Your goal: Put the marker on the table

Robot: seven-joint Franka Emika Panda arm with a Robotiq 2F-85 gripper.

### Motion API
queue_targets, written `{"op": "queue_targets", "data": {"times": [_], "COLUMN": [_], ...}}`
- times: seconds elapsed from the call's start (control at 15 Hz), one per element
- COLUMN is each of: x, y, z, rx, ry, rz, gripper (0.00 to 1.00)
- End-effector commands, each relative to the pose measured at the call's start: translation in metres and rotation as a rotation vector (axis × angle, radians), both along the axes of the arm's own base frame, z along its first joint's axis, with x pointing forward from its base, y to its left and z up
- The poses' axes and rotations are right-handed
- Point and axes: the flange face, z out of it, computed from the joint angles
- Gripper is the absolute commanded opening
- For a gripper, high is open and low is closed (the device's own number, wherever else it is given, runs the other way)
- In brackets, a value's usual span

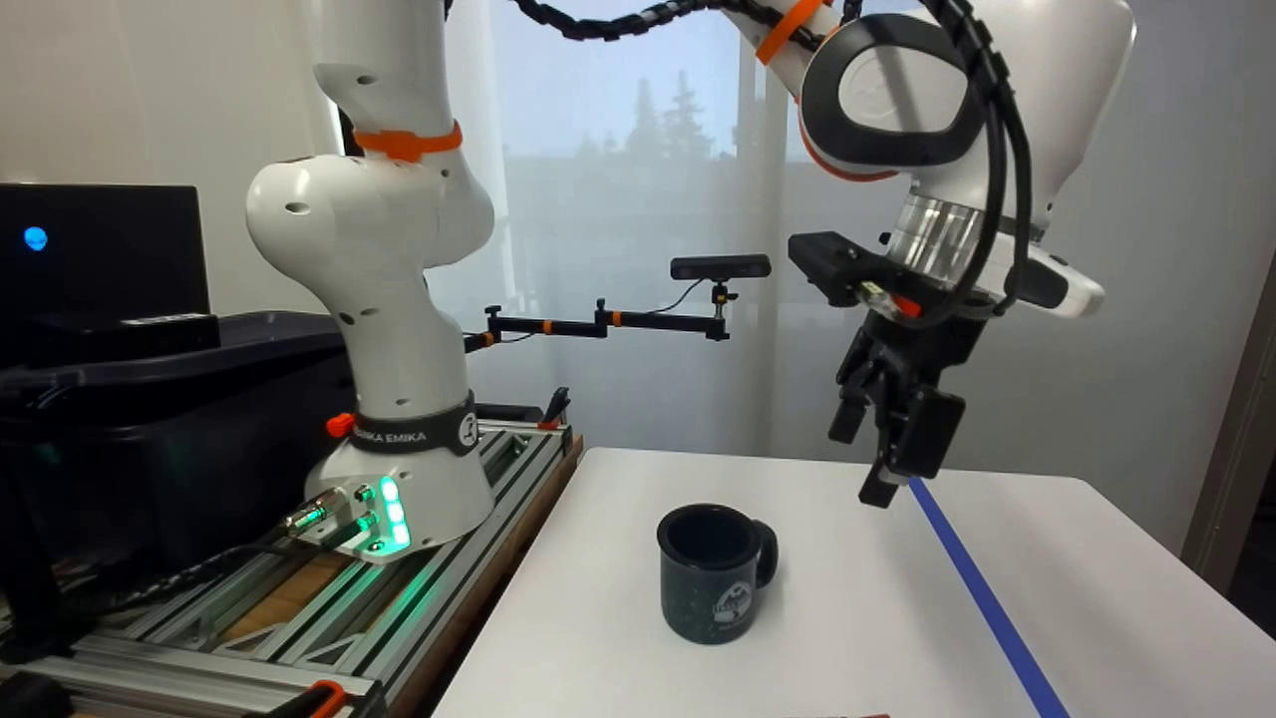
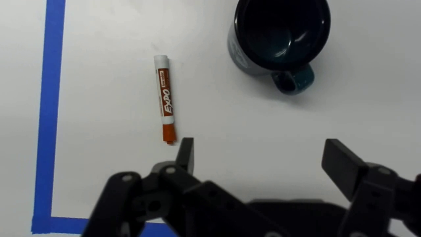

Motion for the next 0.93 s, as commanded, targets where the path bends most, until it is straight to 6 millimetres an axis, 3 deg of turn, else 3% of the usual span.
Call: {"op": "queue_targets", "data": {"times": [0.0, 0.87], "x": [-0.009, -0.003], "y": [0.007, 0.008], "z": [0.022, 0.017], "rx": [-0.069, -0.091], "ry": [0.001, 0.012], "rz": [-0.123, -0.162], "gripper": [1.0, 1.0]}}
